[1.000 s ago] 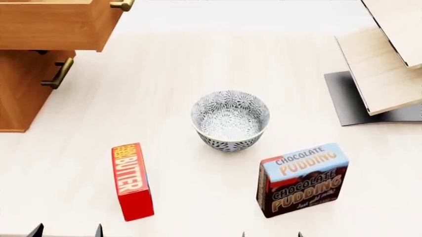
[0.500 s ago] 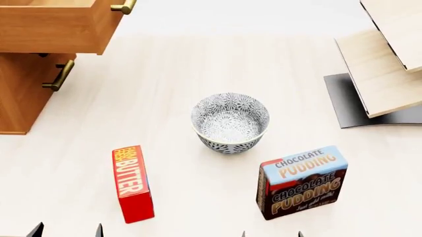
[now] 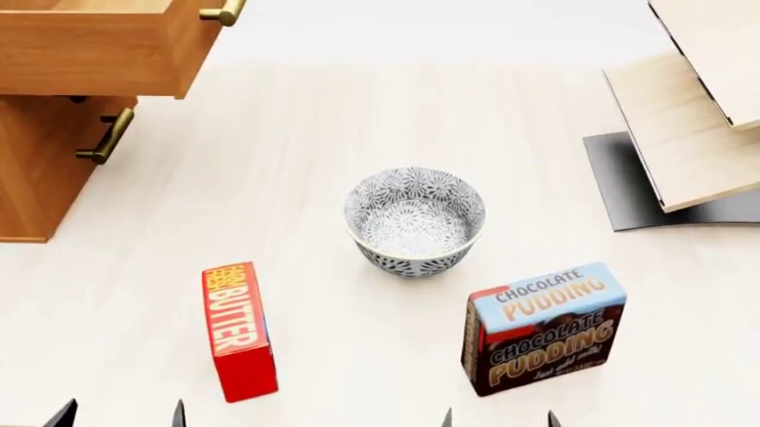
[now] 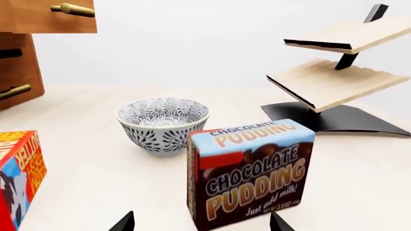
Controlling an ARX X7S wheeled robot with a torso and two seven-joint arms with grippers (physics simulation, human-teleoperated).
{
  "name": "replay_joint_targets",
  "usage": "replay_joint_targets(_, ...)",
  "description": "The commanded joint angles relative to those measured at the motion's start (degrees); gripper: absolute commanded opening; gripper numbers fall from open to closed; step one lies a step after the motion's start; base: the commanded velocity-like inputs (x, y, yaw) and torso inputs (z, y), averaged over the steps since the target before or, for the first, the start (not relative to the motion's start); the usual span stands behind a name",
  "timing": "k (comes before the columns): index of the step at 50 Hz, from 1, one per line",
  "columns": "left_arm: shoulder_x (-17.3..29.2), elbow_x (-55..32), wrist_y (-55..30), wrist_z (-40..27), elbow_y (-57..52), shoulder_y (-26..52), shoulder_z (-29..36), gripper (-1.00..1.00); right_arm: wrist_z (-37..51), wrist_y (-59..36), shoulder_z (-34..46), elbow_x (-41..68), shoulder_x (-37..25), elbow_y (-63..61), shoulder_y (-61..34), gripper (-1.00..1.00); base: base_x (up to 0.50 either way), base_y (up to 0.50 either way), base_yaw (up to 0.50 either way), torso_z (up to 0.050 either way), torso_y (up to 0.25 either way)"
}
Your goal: Close the top drawer of the cabinet.
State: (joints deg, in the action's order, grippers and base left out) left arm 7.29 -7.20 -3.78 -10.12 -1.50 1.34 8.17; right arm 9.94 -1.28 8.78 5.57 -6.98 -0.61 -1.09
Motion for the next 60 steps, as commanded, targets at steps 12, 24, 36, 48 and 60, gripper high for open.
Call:
replay_joint_targets(12, 1.5, 0.3, -8.3, -3.9, -11.8, -0.9, 1.0, 1.0, 3.8, -7.7, -0.3, 0.2, -1.8, -9.6, 0.1, 1.0, 0.0, 0.0, 0.0, 0.0, 0.0)
replay_joint_targets(24, 2.5, -0.2, -10.9, -5.3, -17.8, -1.5, 0.7, 1.0, 5.6, -9.2, -0.6, 0.0, -2.4, -13.1, 0.3, 1.0, 0.0, 0.0, 0.0, 0.0, 0.0)
replay_joint_targets(36, 3.4, -0.2, -12.1, -6.7, -23.6, -2.1, 0.3, 1.0, 7.2, -11.7, -0.7, -0.2, -3.2, -17.8, 0.7, 1.0, 0.0, 0.0, 0.0, 0.0, 0.0)
replay_joint_targets(48, 3.8, -0.6, -10.7, -6.6, -21.0, -1.4, 0.6, 1.0, 7.7, -11.5, -0.4, 0.2, -3.3, -16.4, -0.2, 1.0, 0.0, 0.0, 0.0, 0.0, 0.0)
replay_joint_targets(60, 4.1, -1.4, -10.3, -6.8, -19.8, -1.2, 0.8, 1.0, 8.0, -11.5, 0.2, 0.5, -3.4, -15.3, -0.6, 1.0, 0.0, 0.0, 0.0, 0.0, 0.0)
